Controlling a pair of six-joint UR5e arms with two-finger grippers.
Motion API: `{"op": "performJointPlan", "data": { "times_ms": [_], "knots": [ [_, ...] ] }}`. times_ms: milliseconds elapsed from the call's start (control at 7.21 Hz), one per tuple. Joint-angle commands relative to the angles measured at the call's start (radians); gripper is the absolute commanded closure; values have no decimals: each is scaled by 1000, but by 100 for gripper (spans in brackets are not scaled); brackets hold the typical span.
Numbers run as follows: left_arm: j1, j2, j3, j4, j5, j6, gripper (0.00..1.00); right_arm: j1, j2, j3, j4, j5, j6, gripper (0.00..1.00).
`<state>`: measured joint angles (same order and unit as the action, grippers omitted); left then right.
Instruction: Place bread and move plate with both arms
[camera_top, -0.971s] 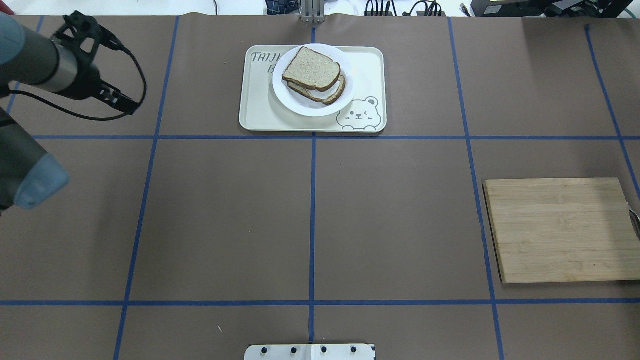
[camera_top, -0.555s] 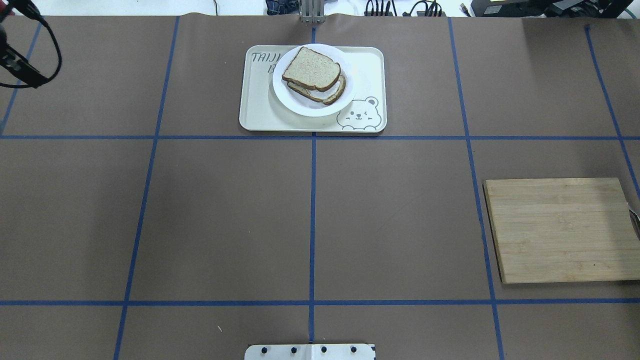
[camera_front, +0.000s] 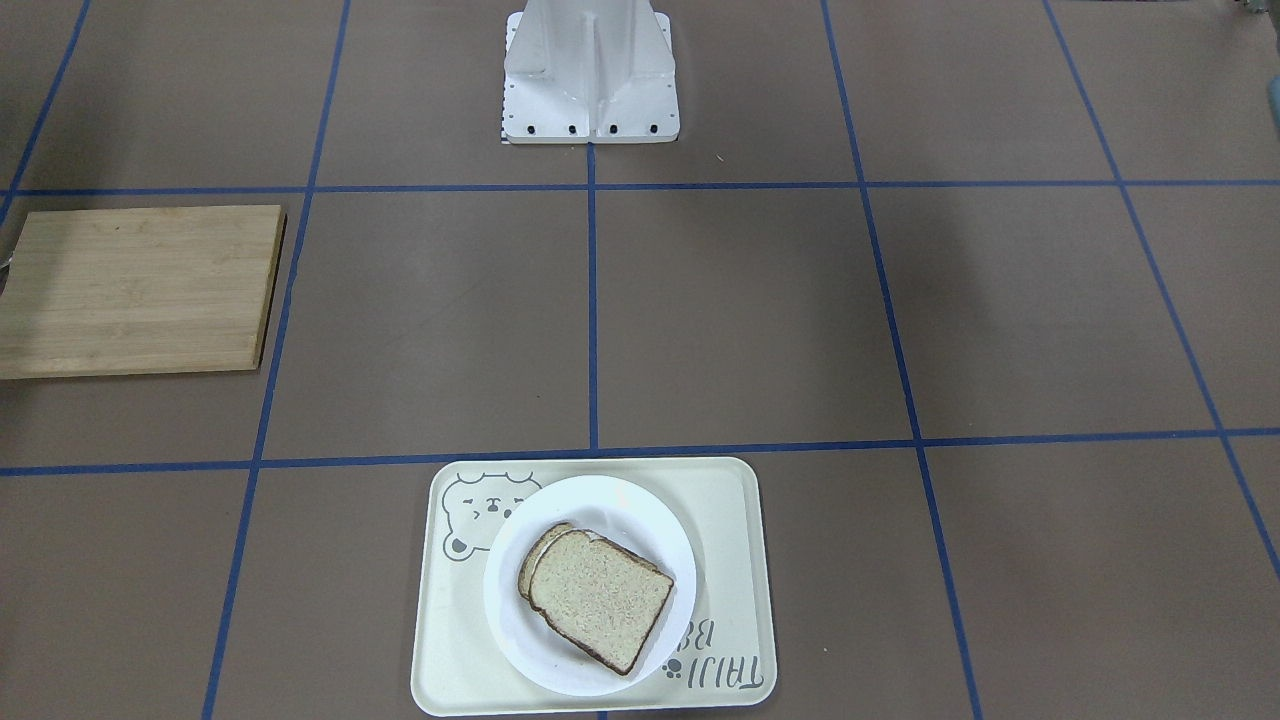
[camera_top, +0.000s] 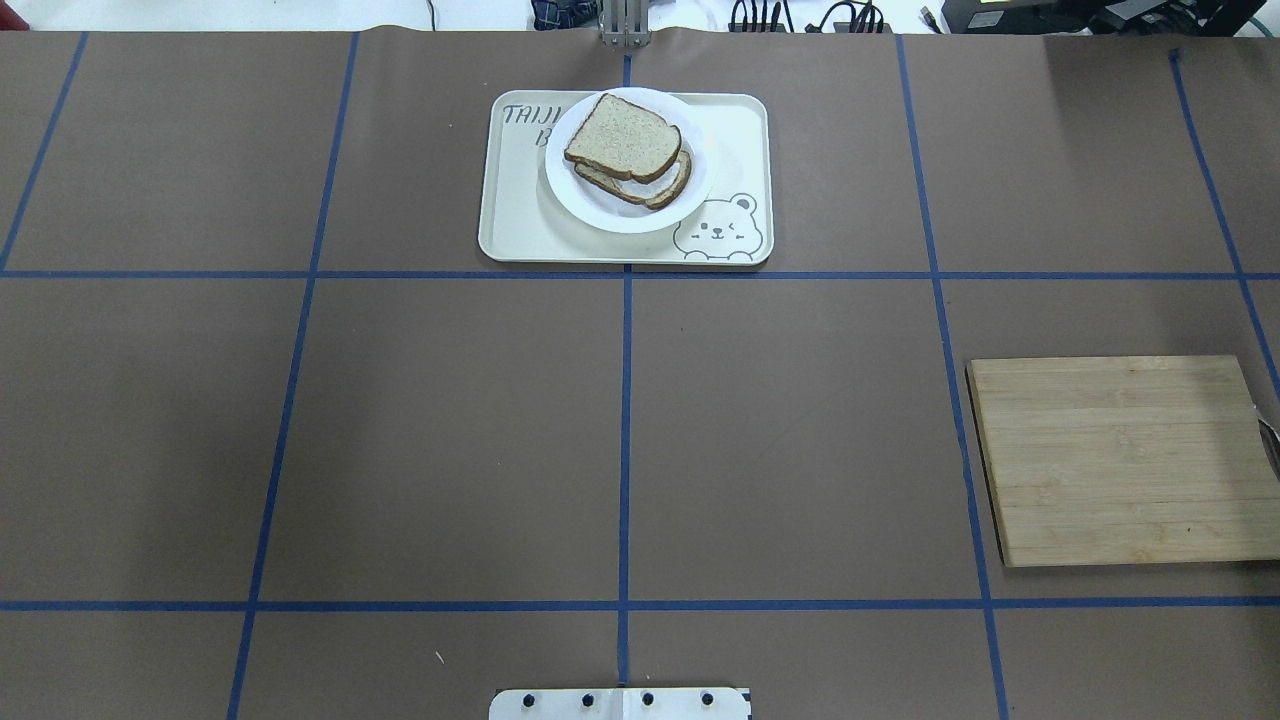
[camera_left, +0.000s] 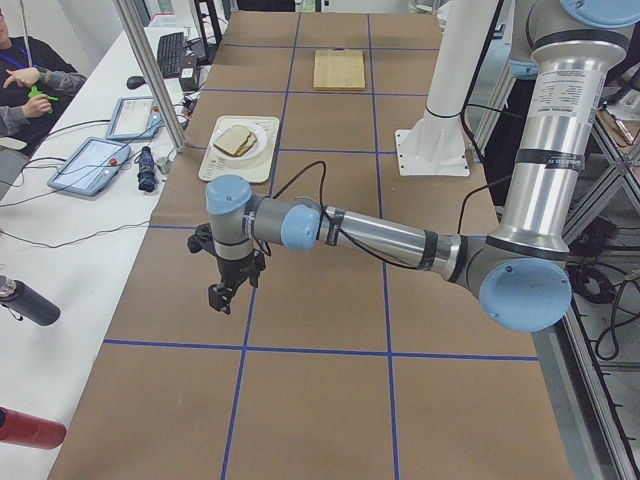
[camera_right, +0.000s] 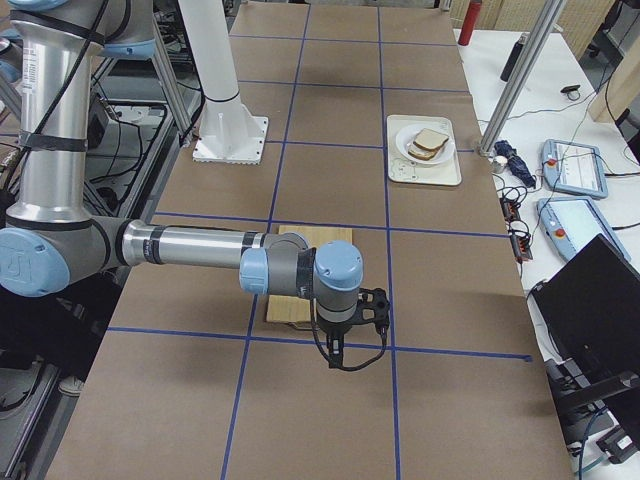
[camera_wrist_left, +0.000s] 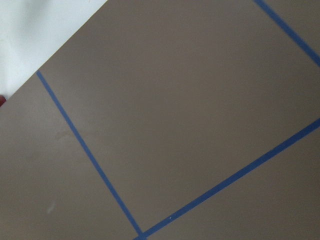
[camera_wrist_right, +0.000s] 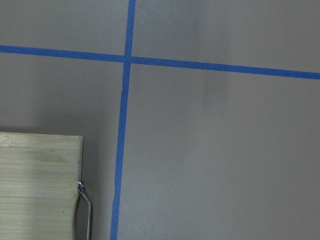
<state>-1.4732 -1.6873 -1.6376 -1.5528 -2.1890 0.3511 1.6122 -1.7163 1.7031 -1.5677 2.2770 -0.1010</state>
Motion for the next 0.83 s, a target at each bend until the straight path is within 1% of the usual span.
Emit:
{"op": "performJointPlan", "data": {
  "times_ms": [0, 139, 278, 416, 694],
  "knots": [
    [-56, 98, 18, -12, -21, 15, 2, 0, -2, 0, 0, 1, 0, 0],
    [-96, 109, 24, 5, -73, 11, 2, 0, -3, -2, 6, 1, 0, 0],
    [-120, 110, 21, 10, -77, 3, 2, 0, -3, 0, 8, -1, -2, 0],
    [-142, 133, 15, 7, -86, 3, 2, 0, -6, 1, 9, -1, -2, 0],
    [-137, 165, -69, -1, -80, 5, 2, 0, -6, 4, 9, 1, 0, 0]
  ]
}}
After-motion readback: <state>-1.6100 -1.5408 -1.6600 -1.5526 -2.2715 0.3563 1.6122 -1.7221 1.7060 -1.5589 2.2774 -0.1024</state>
